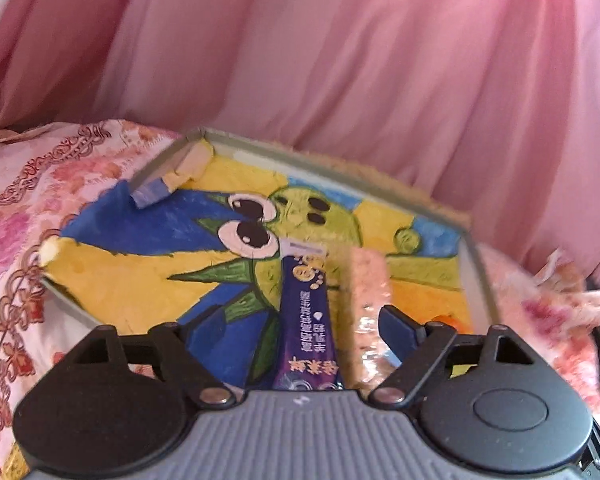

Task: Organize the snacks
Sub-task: 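Carry tube and tangerine into the grey tray and open both tools, then lift both tools back from the tray toward the loose snacks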

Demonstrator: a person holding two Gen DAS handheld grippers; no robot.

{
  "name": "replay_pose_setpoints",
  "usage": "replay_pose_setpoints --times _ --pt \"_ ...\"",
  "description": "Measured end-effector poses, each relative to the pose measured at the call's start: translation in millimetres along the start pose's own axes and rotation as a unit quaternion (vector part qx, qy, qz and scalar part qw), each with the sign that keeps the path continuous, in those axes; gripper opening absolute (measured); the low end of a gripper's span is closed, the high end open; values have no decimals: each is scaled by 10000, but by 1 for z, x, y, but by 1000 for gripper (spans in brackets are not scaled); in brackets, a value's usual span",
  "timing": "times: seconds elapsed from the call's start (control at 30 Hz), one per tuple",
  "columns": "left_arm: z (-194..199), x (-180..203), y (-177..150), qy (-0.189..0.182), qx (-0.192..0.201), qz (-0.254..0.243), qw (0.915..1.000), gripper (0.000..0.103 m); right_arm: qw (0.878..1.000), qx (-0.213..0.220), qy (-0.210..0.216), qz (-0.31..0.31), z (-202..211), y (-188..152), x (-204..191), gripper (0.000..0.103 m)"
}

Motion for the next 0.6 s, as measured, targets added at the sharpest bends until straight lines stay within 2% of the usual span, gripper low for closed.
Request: replay_pose_setpoints --times 0.17,0.27,0.37,0.47,0.6 --pt "45 -5 3 31 384 54 9992 103 9992 316 -226 -80 44 28 -3 80" --pt "79 -10 1 85 693 1 9976 102 9982 514 -129 -266 75 42 -9 88" --pt "110 -20 -4 130 875 115 9960 103 9974 699 -1 -167 107 51 -23 98" --pt "139 -29 -9 207 997 89 9948 102 9964 844 1 54 136 56 -38 102" --pt "176 -45 -17 325 1198 94 9922 103 9950 988 44 114 169 60 -51 102"
Point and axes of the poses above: each gripper's, at about its wrist camera, not at the fingertips, and z roughly against the way its jaws point, x to its right, y to its top, the point moved 4 cm from there along -z, roughly the way its jaws point, and after that the axes turned 6 degrees about y, right-handed, at the moved point
